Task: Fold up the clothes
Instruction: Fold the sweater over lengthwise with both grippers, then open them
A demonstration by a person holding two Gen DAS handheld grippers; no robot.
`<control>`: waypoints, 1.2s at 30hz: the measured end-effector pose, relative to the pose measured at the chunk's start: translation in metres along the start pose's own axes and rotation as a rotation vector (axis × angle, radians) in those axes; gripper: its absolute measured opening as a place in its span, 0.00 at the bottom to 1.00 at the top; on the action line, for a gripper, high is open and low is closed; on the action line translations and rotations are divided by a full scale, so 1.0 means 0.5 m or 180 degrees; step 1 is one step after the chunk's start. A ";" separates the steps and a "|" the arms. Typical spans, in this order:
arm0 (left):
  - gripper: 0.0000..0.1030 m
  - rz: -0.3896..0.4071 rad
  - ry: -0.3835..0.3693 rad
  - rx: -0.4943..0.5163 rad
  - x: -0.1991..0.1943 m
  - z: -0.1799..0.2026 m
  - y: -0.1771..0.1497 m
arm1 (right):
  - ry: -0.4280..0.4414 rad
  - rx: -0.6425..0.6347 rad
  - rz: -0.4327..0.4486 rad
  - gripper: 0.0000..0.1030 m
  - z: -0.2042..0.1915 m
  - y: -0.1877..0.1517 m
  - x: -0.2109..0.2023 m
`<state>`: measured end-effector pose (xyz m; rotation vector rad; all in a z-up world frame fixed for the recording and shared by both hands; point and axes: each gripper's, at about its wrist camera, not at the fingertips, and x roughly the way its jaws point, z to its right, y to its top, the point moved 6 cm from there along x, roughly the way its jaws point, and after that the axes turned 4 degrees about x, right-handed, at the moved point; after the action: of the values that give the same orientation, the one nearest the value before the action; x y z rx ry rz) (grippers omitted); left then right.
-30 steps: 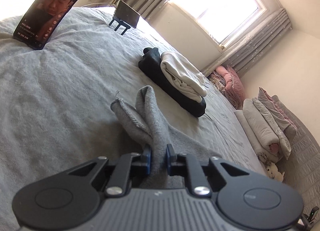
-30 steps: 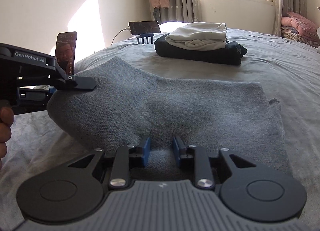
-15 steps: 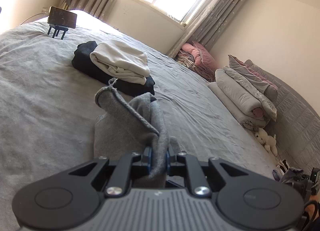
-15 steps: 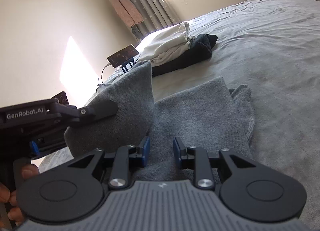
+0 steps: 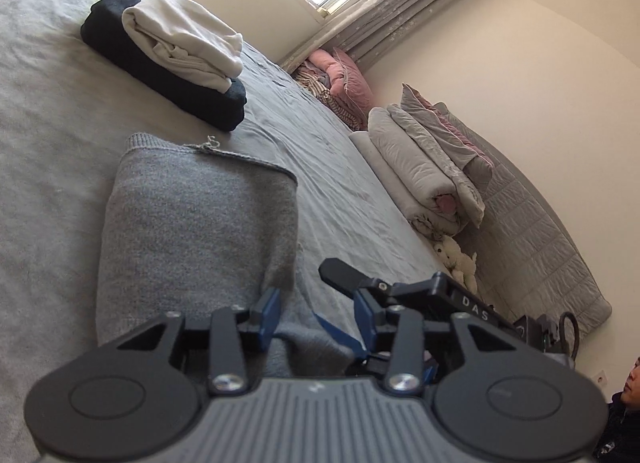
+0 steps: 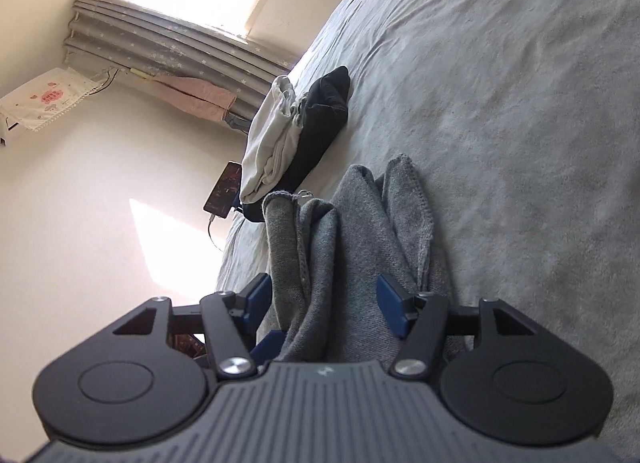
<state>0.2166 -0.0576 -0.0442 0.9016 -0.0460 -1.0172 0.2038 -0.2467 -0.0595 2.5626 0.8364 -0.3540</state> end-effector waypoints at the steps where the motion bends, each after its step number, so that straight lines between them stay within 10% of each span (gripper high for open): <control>1: 0.46 0.0007 0.0001 0.0042 -0.008 0.005 0.000 | -0.0004 -0.0010 -0.0005 0.61 -0.003 -0.002 -0.001; 19: 0.32 0.0142 0.0835 0.0746 -0.103 -0.055 -0.026 | -0.0041 -0.0517 -0.0280 0.63 -0.080 -0.061 0.013; 20: 0.32 0.0160 0.0864 0.0813 -0.100 -0.049 -0.029 | -0.0114 -0.0647 -0.0285 0.61 -0.086 -0.070 0.021; 22: 0.32 0.0209 0.0924 0.0946 -0.099 -0.036 -0.033 | -0.0268 -0.0911 -0.0234 0.25 -0.093 -0.080 0.027; 24: 0.32 0.0263 0.0911 0.0988 -0.101 -0.027 -0.031 | -0.0329 -0.1061 -0.0176 0.19 -0.099 -0.080 0.024; 36: 0.32 0.0313 0.0679 0.1082 -0.027 0.025 -0.012 | -0.0486 -0.1030 -0.0007 0.16 -0.068 0.001 -0.036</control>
<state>0.1997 -0.0567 -0.0352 1.3017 -0.0845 -0.8295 0.1937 -0.2402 -0.0230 2.2065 0.7711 -0.3760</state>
